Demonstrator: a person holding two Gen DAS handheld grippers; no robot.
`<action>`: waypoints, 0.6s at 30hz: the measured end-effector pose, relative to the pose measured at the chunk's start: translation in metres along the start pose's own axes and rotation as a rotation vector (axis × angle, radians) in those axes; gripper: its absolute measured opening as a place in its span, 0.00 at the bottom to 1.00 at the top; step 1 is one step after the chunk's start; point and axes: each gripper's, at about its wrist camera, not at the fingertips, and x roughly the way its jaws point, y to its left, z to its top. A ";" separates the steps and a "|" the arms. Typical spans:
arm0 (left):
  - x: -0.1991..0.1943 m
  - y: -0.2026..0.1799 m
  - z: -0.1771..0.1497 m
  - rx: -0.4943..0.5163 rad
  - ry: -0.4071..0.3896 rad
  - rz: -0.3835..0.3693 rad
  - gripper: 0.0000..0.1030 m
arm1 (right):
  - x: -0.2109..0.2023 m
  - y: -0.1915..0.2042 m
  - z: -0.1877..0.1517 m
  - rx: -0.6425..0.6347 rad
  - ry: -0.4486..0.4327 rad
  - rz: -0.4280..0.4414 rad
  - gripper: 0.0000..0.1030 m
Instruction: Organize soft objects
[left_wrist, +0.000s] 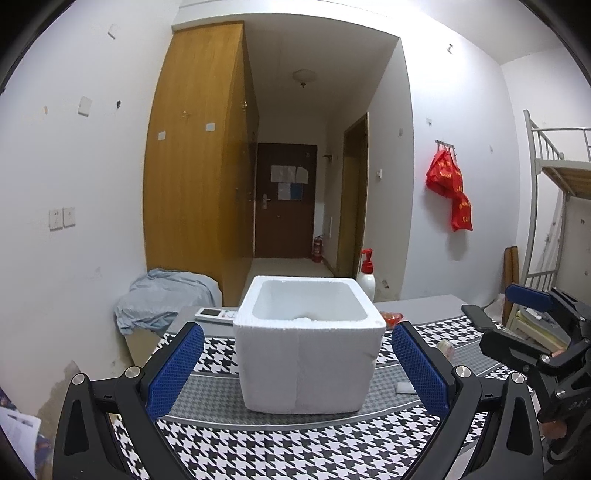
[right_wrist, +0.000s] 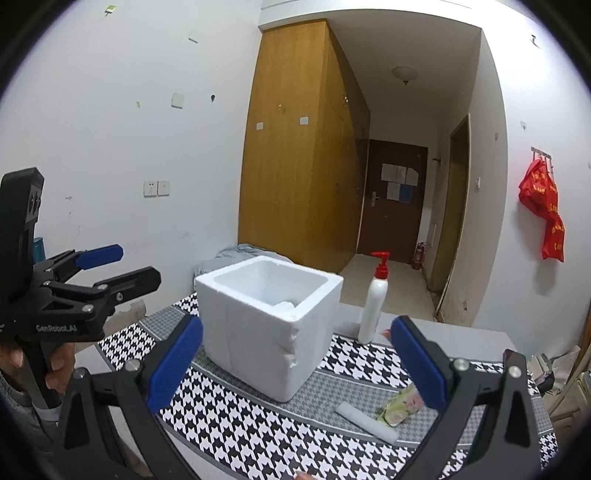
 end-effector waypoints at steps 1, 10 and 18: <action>0.000 0.000 -0.002 -0.004 -0.001 -0.005 0.99 | -0.001 0.000 -0.003 0.003 0.003 0.006 1.00; 0.000 -0.004 -0.024 -0.006 -0.006 -0.028 0.99 | 0.000 0.002 -0.027 -0.004 0.033 0.002 1.00; 0.005 0.004 -0.040 -0.046 0.007 -0.016 0.99 | 0.001 -0.003 -0.042 0.013 0.052 0.012 1.00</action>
